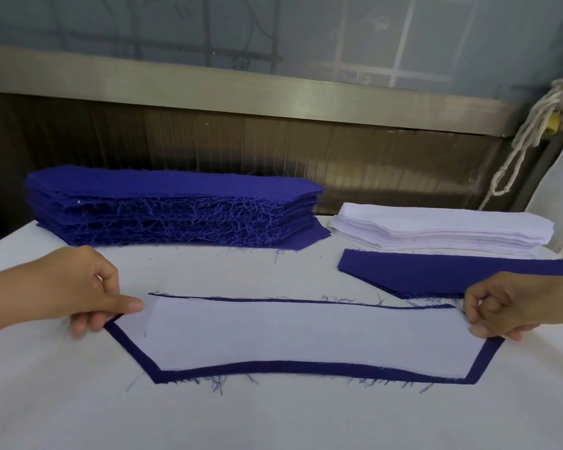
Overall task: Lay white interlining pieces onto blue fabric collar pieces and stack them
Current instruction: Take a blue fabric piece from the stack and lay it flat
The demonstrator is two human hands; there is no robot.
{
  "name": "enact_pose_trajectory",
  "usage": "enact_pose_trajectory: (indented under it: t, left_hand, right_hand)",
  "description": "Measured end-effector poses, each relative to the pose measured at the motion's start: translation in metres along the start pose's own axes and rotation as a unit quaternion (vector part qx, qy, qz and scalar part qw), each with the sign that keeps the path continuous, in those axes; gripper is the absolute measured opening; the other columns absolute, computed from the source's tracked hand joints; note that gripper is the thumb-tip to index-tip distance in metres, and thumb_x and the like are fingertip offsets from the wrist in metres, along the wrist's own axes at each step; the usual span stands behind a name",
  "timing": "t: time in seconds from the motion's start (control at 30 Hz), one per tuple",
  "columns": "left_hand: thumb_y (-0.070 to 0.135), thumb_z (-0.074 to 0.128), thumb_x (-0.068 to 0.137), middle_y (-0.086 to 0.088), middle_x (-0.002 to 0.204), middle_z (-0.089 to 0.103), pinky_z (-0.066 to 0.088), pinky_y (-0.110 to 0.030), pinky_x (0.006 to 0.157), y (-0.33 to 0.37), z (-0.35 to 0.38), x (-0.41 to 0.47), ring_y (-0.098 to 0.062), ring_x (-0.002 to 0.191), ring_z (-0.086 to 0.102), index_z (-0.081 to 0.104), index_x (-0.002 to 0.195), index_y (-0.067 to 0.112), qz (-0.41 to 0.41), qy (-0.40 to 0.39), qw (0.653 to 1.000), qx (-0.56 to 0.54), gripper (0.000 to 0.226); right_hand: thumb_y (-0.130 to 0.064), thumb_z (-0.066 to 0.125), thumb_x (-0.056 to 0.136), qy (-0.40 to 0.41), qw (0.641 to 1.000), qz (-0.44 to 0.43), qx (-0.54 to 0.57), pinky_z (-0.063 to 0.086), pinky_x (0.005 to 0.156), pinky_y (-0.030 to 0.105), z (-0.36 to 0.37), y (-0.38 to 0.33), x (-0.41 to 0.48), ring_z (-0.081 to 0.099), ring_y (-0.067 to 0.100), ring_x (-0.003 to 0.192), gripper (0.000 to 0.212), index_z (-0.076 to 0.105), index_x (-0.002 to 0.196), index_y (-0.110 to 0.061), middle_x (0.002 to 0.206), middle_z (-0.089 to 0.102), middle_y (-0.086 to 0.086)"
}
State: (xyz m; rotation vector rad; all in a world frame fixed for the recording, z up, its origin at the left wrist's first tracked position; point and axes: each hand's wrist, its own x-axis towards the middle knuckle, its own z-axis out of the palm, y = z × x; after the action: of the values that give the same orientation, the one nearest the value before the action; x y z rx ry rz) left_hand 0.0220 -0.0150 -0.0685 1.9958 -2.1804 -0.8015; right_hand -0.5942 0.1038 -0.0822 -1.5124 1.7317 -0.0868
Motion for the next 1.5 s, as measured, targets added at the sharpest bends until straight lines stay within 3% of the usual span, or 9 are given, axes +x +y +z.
enact_pose_trajectory:
  t: [0.1,0.23,0.37,0.5,0.7,0.87,1.07,1.27,1.5]
  left_hand:
    - [0.064,0.075,0.067,0.000,0.055,0.071,0.045,-0.019,0.061,-0.006,-0.008,0.007,-0.011,0.046,0.066,0.065,0.056,0.017,0.002,0.069,0.997,0.032,0.049]
    - [0.049,0.071,0.081,0.012,0.046,0.064,0.043,-0.026,0.056,-0.004,-0.022,0.018,-0.008,0.039,0.058,0.062,0.057,0.021,0.064,0.285,0.956,0.021,0.038]
    - [0.041,0.072,0.086,0.008,0.057,0.065,0.044,-0.029,0.068,0.012,-0.040,0.023,-0.012,0.064,0.062,0.064,0.067,0.025,0.149,0.383,0.910,-0.048,0.026]
    - [0.031,0.067,0.092,0.004,0.082,0.066,0.044,-0.030,0.075,0.036,-0.055,0.035,-0.010,0.075,0.058,0.070,0.094,0.018,0.192,0.378,0.905,-0.022,0.013]
    - [0.026,0.059,0.098,-0.008,0.113,0.070,0.052,-0.046,0.093,0.057,-0.075,0.067,-0.020,0.099,0.062,0.071,0.117,0.015,0.183,0.314,0.930,0.063,0.025]
    - [0.032,0.065,0.094,-0.003,0.123,0.067,0.051,-0.043,0.095,0.065,-0.084,0.092,-0.020,0.107,0.061,0.070,0.120,0.021,0.170,0.257,0.945,0.112,0.028]
    - [0.029,0.070,0.090,-0.006,0.127,0.064,0.046,-0.036,0.096,0.068,-0.092,0.109,-0.022,0.115,0.058,0.067,0.125,0.016,0.162,0.195,0.964,0.077,0.037]
    - [0.032,0.069,0.090,-0.007,0.125,0.064,0.047,-0.036,0.097,0.069,-0.091,0.117,-0.022,0.115,0.057,0.065,0.127,0.014,0.165,0.192,0.965,0.064,0.040]
    - [0.034,0.070,0.089,-0.005,0.124,0.064,0.045,-0.031,0.088,0.063,-0.089,0.124,-0.015,0.102,0.055,0.066,0.125,0.016,0.177,0.207,0.961,0.056,0.040]
  right_hand:
    - [-0.050,0.083,0.080,0.004,1.000,-0.001,-0.017,0.041,0.053,0.017,-0.003,0.008,0.003,0.052,0.012,0.058,0.034,0.069,0.095,-0.023,0.071,0.069,0.007]
    - [-0.054,0.081,0.077,0.018,0.999,-0.029,0.004,0.040,0.052,0.018,-0.014,-0.007,0.003,0.052,0.012,0.061,0.044,0.070,0.100,-0.018,0.080,0.070,0.011]
    - [-0.045,0.076,0.085,0.066,0.994,-0.085,0.031,0.040,0.048,0.017,-0.014,-0.069,0.009,0.052,0.013,0.055,0.026,0.073,0.089,-0.019,0.077,0.070,0.014]
    - [-0.013,0.064,0.096,0.155,0.979,-0.132,0.033,0.040,0.048,0.018,-0.006,-0.144,0.021,0.054,0.011,0.055,0.015,0.074,0.085,-0.012,0.074,0.070,0.011]
    - [-0.013,0.062,0.098,0.318,0.930,-0.162,0.089,0.043,0.061,0.022,0.002,-0.223,0.073,0.058,0.010,0.073,0.014,0.073,0.090,-0.015,0.083,0.071,0.001]
    - [-0.012,0.061,0.099,0.363,0.912,-0.145,0.126,0.043,0.085,0.030,0.000,-0.254,0.120,0.054,0.016,0.096,0.013,0.072,0.104,-0.008,0.092,0.063,-0.001]
    - [-0.023,0.073,0.092,0.373,0.911,-0.092,0.153,0.046,0.086,0.035,-0.007,-0.271,0.149,0.058,0.023,0.101,0.023,0.072,0.104,-0.003,0.104,0.067,0.008]
    - [-0.015,0.084,0.080,0.413,0.893,-0.099,0.150,0.045,0.091,0.031,-0.008,-0.274,0.154,0.057,0.019,0.100,0.018,0.066,0.075,-0.013,0.090,0.066,0.002]
    - [-0.015,0.082,0.082,0.466,0.870,-0.132,0.094,0.054,0.091,0.036,-0.006,-0.270,0.153,0.065,0.022,0.102,0.012,0.072,0.089,-0.017,0.103,0.072,0.007]
